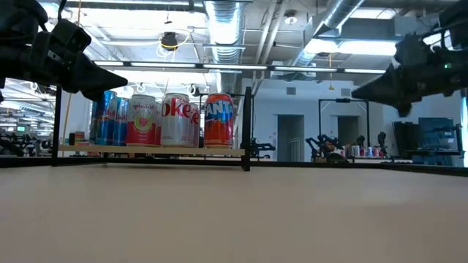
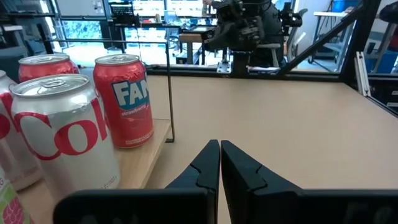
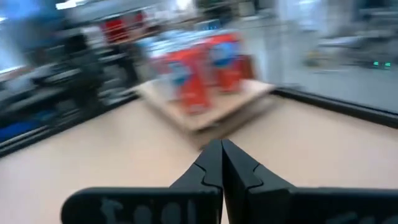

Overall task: Place canned beverage on shelf
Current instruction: Return to Home Position

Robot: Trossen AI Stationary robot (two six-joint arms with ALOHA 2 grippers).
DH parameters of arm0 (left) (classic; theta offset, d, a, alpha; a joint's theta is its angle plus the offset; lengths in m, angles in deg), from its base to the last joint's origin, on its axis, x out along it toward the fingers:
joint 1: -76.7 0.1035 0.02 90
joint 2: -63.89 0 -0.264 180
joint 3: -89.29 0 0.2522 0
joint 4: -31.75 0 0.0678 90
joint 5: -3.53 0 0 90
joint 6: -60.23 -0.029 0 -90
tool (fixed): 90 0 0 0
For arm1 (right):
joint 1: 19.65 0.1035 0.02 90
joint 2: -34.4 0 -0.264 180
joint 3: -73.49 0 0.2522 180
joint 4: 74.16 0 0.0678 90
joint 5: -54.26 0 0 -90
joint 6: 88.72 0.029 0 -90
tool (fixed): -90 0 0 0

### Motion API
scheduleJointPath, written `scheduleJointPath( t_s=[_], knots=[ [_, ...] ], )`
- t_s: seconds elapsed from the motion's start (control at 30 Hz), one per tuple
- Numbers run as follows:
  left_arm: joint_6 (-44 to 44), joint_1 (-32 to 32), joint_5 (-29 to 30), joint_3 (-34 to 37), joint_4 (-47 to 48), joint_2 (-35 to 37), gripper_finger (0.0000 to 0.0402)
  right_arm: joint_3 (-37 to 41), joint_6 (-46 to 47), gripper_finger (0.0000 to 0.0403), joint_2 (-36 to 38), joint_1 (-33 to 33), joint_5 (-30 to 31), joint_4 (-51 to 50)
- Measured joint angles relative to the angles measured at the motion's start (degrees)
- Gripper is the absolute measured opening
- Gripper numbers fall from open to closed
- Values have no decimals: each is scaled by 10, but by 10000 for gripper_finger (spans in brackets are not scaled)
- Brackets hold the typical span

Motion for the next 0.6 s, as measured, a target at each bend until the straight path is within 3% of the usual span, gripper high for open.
scheduleJointPath(
  t_s=[0.1, 0.6],
  knots=[
    [0, 0, 0, 0, 0, 0, 0, 0, 46, 26, 27, 12, 71, -51],
    [0, 0, 0, 0, 0, 0, 0, 0, 59, 48, 35, 15, 75, -103]
  ],
)
